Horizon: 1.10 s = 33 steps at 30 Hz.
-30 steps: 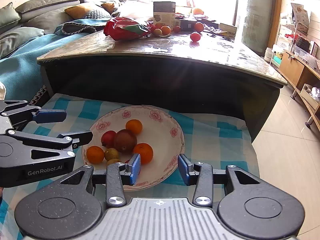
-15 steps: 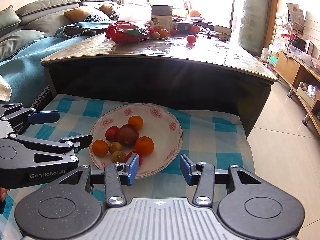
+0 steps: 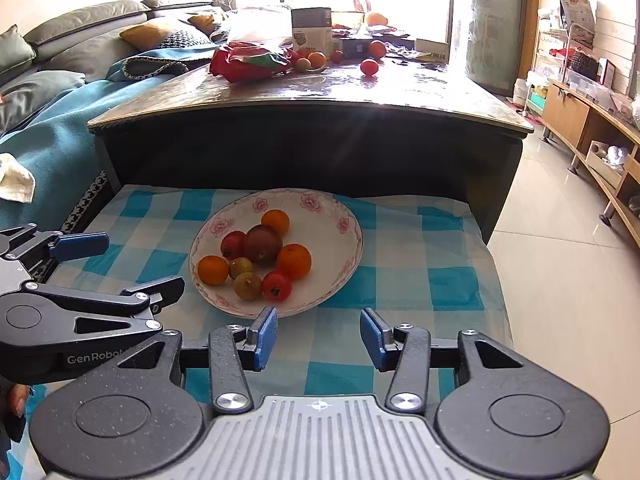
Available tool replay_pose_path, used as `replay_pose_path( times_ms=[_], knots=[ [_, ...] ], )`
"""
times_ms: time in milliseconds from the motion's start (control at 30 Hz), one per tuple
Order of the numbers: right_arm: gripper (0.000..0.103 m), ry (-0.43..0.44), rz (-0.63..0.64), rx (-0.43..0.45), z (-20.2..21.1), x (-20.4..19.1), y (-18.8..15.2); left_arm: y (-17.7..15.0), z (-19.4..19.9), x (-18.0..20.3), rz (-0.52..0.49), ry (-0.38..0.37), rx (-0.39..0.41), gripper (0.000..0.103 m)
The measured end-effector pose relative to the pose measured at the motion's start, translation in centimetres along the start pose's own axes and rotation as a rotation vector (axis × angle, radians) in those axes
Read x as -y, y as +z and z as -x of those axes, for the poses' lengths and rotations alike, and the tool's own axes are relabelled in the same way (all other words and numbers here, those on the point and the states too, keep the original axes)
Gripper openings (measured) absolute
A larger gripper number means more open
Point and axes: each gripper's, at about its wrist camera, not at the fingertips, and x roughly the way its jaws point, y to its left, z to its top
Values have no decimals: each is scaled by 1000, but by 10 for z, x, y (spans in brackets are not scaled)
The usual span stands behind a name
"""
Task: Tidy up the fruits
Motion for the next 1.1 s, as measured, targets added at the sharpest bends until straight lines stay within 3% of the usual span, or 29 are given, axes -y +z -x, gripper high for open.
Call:
replay_pose_path(
  times_ms=[400, 1100],
  knots=[
    [40, -2, -25, -16, 16, -3, -19, -16, 17, 6, 12, 21, -8, 101],
    [41, -2, -57, -13, 42, -6, -39, -38, 47, 7, 55, 35, -19, 103]
  ],
)
